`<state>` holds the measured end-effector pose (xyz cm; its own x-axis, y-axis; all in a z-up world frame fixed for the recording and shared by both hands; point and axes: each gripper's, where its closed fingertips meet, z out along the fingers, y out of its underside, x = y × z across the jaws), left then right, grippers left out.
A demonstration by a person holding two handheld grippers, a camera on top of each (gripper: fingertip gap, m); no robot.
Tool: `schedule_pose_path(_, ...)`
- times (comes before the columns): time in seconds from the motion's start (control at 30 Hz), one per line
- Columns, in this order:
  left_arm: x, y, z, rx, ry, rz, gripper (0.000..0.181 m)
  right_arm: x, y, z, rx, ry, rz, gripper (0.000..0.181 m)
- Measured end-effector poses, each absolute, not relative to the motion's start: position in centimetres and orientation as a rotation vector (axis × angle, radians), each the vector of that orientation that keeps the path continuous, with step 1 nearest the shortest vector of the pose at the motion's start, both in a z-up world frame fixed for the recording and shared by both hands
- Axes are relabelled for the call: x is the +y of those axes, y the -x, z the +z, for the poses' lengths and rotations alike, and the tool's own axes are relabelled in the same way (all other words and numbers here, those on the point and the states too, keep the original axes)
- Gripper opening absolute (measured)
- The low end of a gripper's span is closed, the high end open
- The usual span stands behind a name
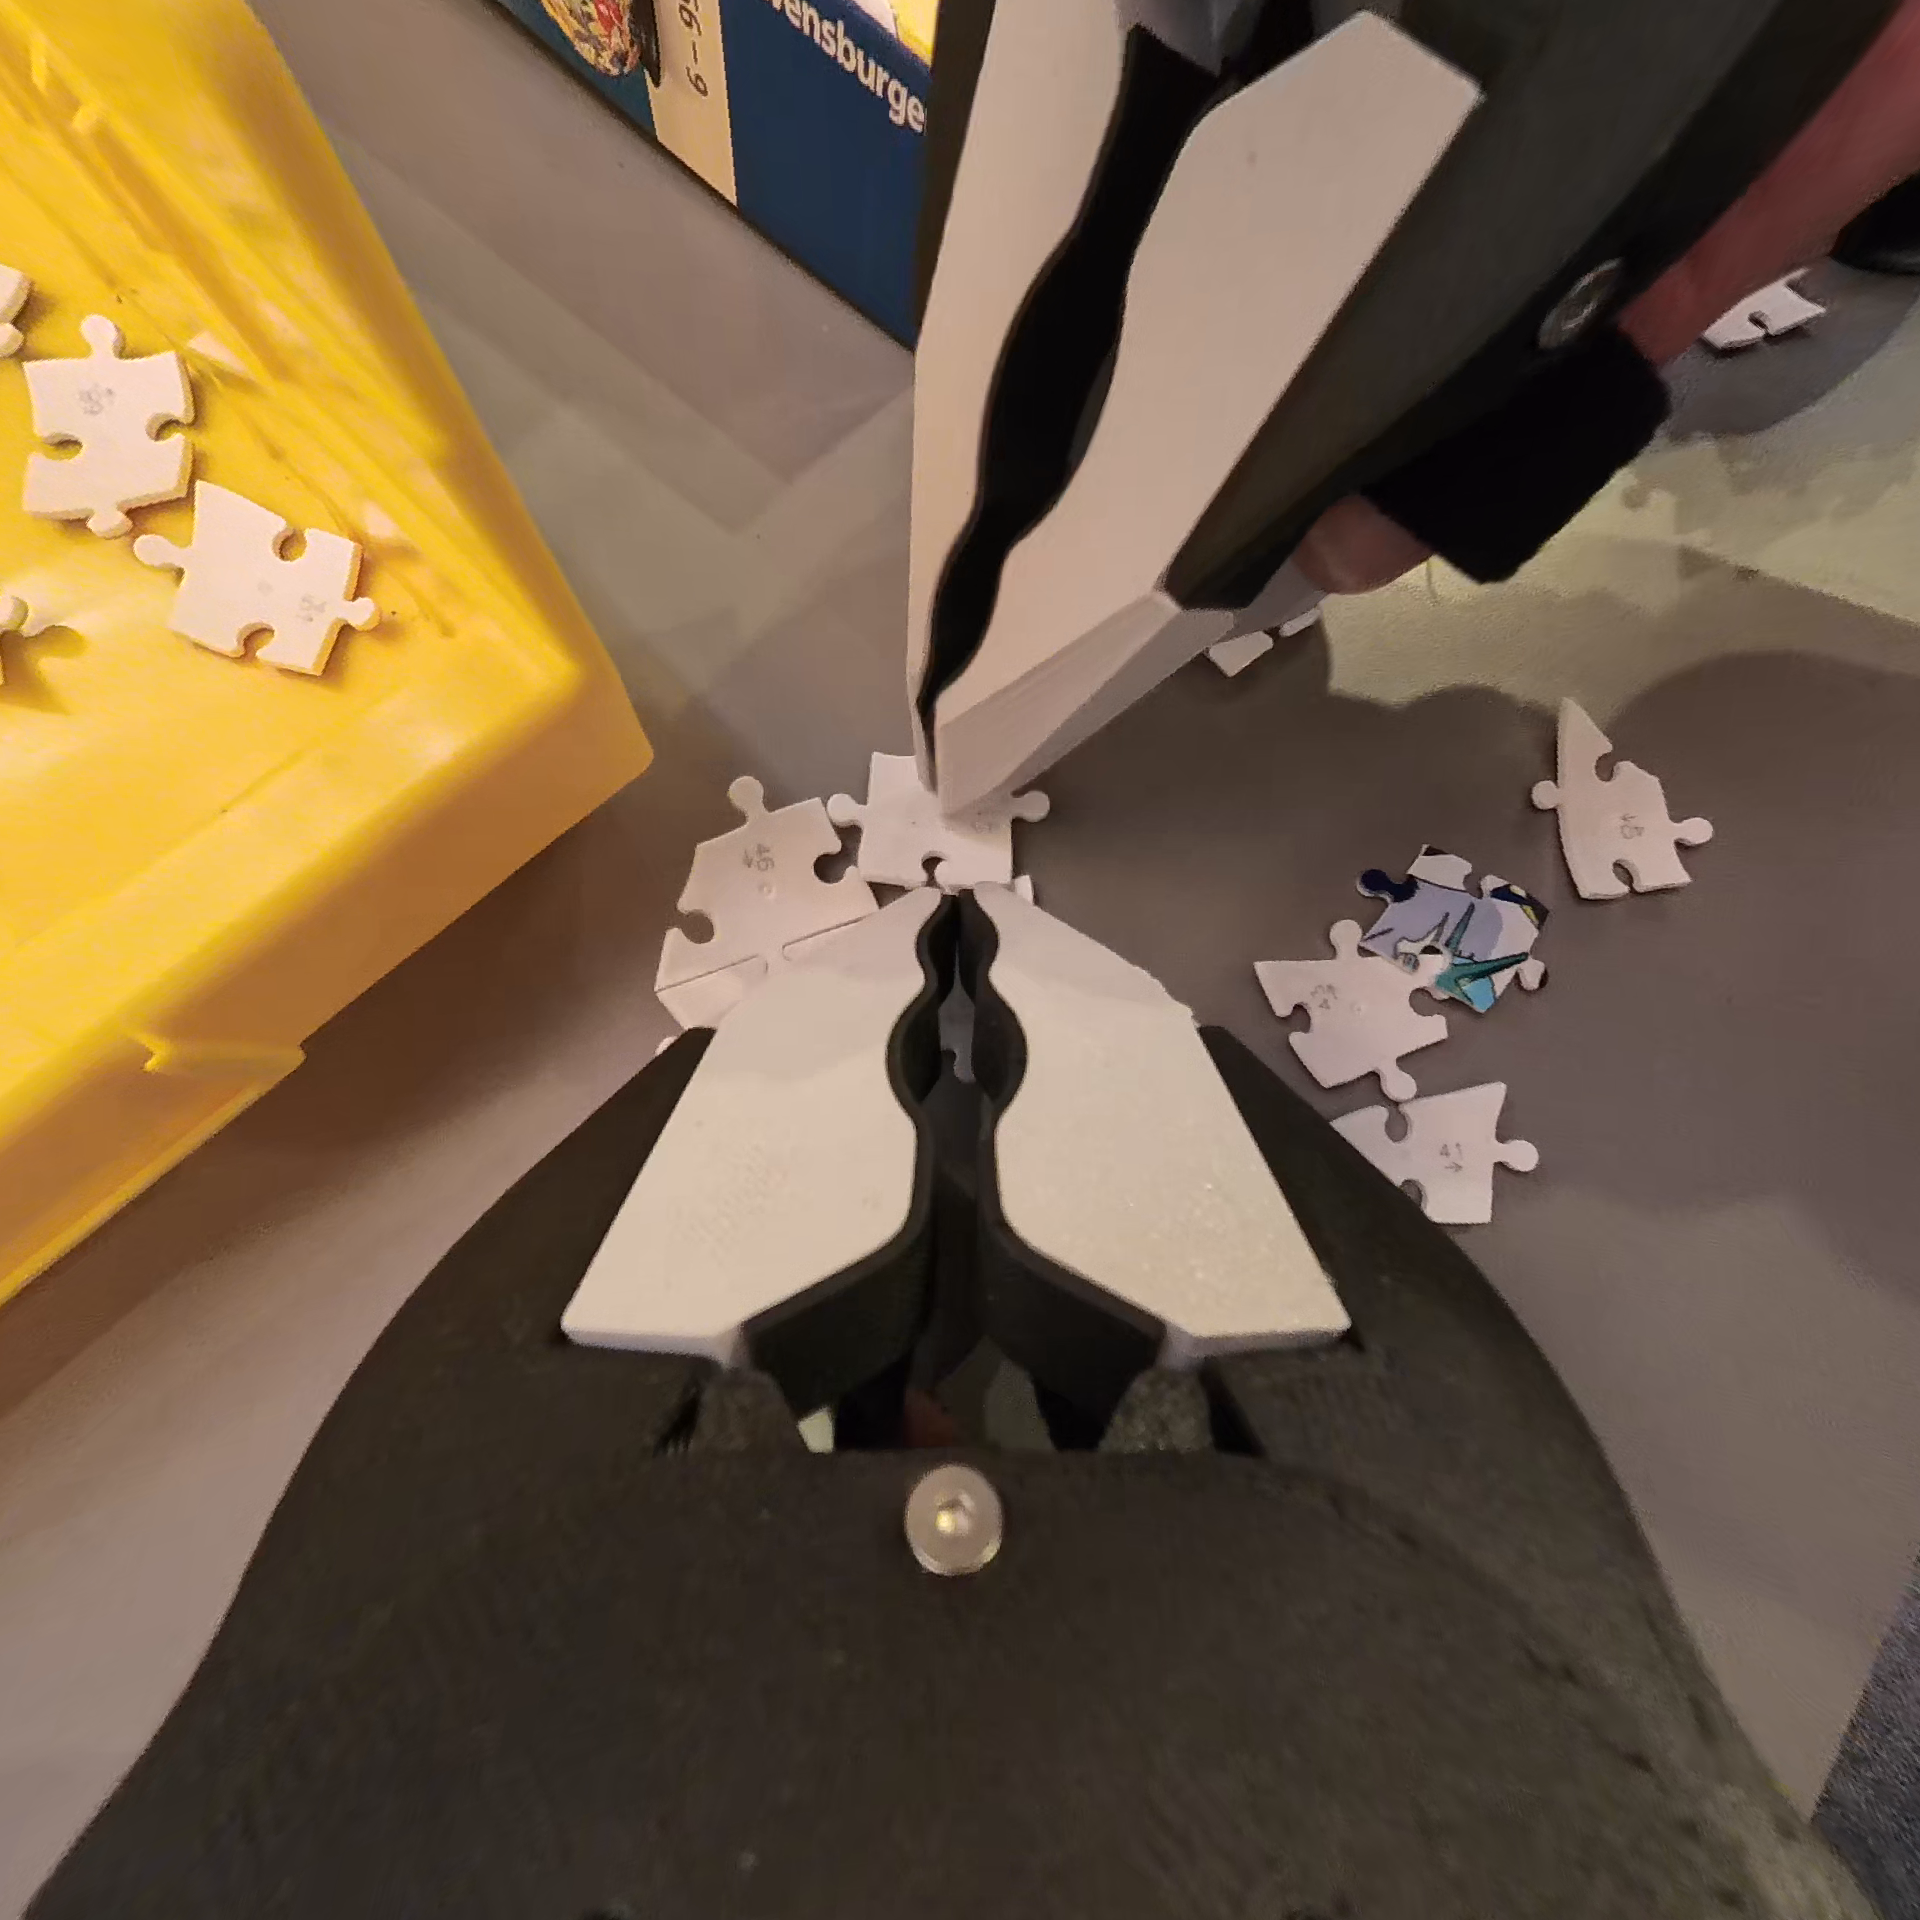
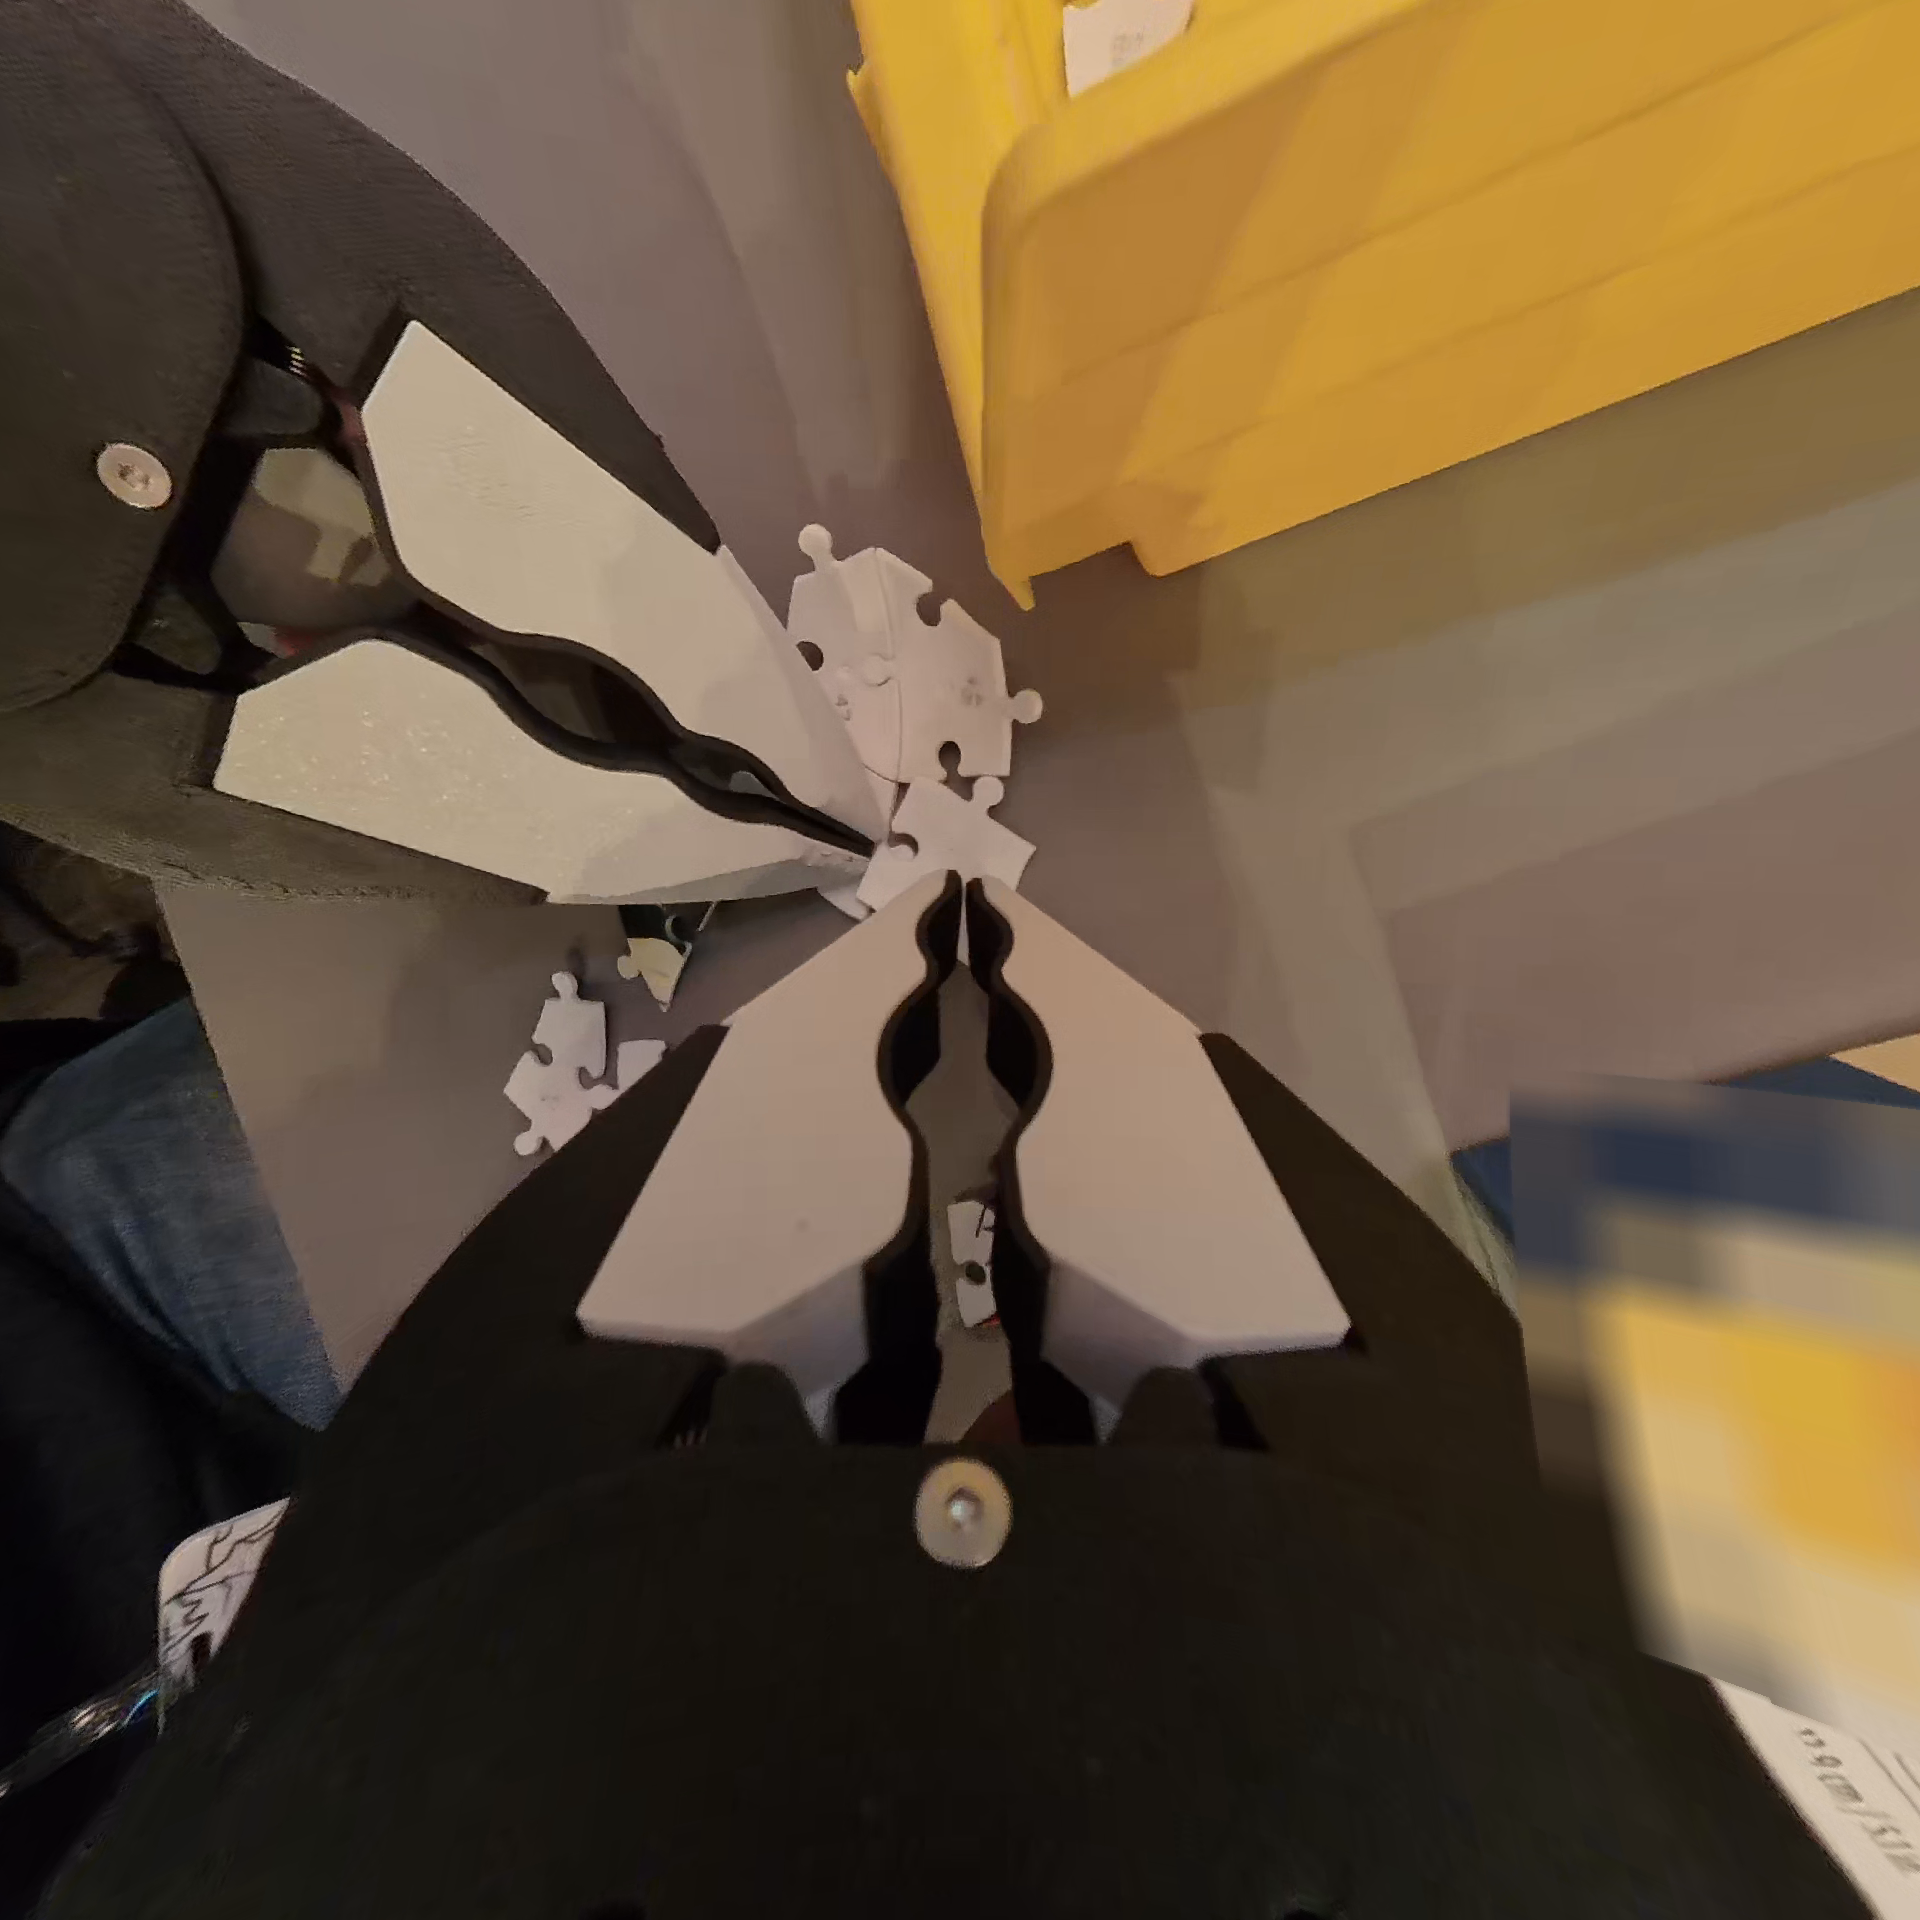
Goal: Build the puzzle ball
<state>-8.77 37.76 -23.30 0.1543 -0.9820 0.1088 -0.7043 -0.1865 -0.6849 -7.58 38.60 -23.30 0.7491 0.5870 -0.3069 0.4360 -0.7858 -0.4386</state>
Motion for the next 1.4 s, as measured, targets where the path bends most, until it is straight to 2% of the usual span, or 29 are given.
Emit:
schedule_pose_path(0.6, 37.8, 9.1, -23.3, 1.627, 1.949, -0.753, 0.000, 38.8, 8.3, -23.0, -0.930, 2.477, 0.468, 0.000)
schedule_pose_path(0.73, 38.3, 9.4, -21.8, 1.574, 1.916, -0.779, 0.002, 38.8, 7.7, -22.3, -0.875, 2.474, 0.486, 0.000)
schedule_pose_path(1.07, 38.6, 10.3, -22.8, 1.573, 1.938, -0.693, 0.006, 38.2, 7.5, -22.7, -0.879, 2.491, 0.495, 0.010)
schedule_pose_path(1.4, 38.8, 10.1, -23.3, 1.613, 1.941, -0.675, 0.003, 38.7, 8.0, -23.3, -0.919, 2.453, 0.415, 0.004)
